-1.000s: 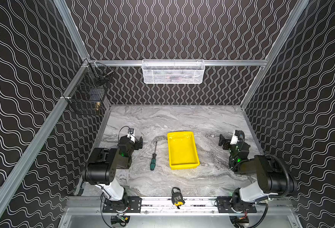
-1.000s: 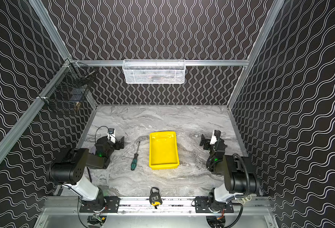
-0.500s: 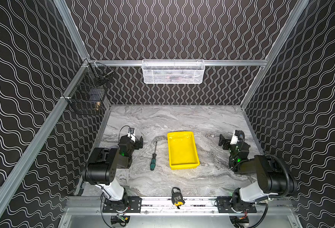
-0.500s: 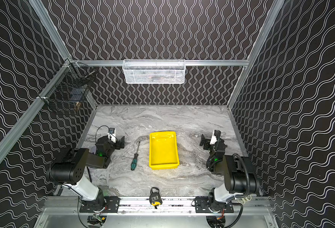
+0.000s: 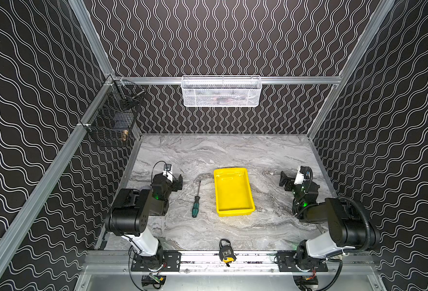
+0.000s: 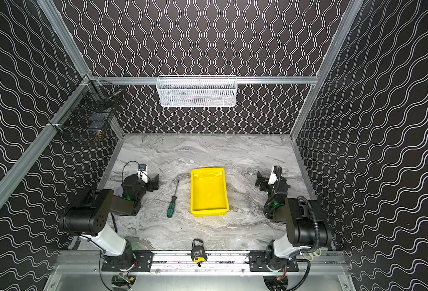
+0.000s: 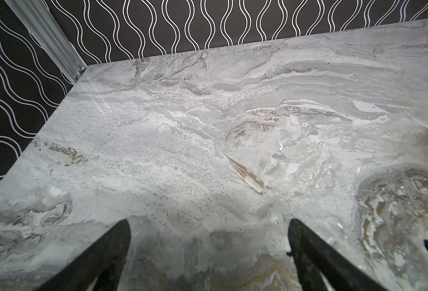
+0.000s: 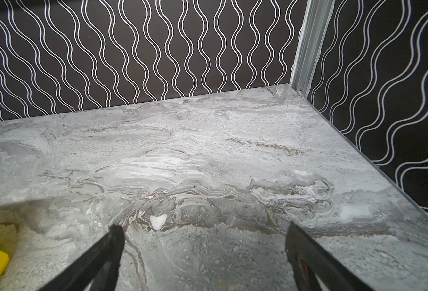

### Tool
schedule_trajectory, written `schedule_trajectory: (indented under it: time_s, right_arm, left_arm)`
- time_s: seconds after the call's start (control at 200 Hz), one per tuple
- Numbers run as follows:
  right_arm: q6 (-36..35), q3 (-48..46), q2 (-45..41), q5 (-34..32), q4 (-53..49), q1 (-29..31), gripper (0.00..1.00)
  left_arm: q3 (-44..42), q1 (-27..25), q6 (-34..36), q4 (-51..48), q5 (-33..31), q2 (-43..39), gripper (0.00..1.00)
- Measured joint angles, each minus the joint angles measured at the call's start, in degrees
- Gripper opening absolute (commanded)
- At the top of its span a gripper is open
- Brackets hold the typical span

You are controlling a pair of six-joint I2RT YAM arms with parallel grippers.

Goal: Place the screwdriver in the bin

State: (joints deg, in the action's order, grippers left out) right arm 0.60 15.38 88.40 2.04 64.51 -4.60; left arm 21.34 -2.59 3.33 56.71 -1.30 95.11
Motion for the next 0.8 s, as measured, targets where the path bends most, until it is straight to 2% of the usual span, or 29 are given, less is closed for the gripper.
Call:
schedule_trajectory:
  time_s: [0.516,0.671,0.796]
  right_arm:
    - [0.00,0.00,-0.02,0.00,0.00,-0.04,1.00]
    - [0.07,1.97,-4.17,-1.51,-4.90,0.39,1.00]
    - [4.81,11.45,-11.23,-5.27,-20.79,0.17,0.99]
  left_arm:
    - [-2.38,0.00,-0.24,2.51,-4.35,-1.25,0.99]
    - [2.73,-0.61,-1.42,-9.57,-7.56,-12.87,0.99]
    - [9.68,-1.75,-7.23,-25.68,-12.37,-24.94,0.99]
